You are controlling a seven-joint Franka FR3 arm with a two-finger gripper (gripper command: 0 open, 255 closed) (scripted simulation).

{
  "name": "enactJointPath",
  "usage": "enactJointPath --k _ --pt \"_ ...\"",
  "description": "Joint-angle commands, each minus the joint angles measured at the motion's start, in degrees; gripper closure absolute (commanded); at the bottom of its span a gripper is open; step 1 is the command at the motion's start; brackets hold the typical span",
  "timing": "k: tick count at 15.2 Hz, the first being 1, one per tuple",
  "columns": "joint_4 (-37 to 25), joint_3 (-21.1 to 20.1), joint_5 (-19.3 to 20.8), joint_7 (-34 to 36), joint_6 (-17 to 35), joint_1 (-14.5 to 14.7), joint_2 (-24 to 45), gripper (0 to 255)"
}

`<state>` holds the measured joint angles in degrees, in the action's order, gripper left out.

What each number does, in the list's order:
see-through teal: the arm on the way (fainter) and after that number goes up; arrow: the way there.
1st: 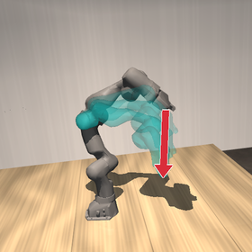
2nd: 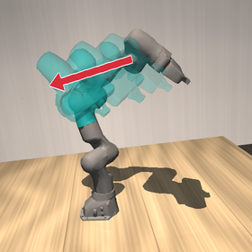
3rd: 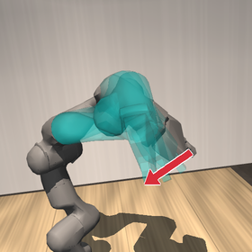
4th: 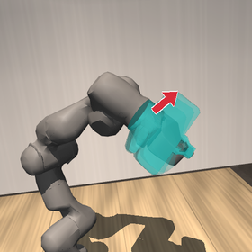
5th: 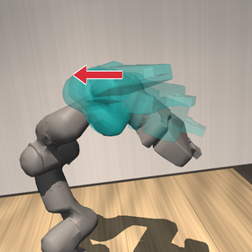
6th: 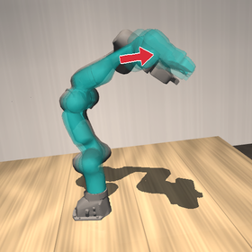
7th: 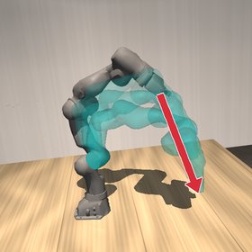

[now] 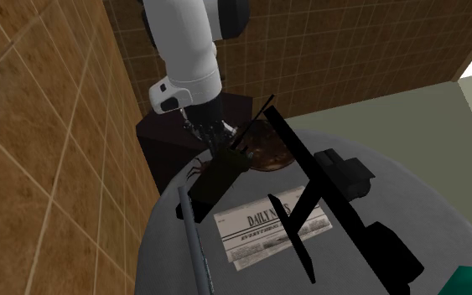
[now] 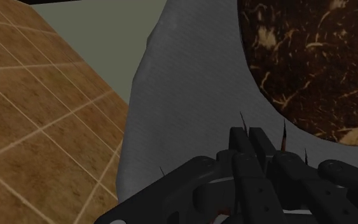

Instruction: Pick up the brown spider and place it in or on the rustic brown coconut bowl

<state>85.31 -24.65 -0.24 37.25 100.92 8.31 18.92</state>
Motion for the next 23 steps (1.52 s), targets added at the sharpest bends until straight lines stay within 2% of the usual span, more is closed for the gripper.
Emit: enactJointPath --k 1,19,23 --pt "-1.6 0.0 0.0 0.1 -1.5 0.1 0.1 255" --pt "-20.2 -0.3 1.4 2.0 -16.8 2.2 3.4 255" --pt "-14.8 -1.8 0.0 5.9 -15.1 3.9 -1.0 255"
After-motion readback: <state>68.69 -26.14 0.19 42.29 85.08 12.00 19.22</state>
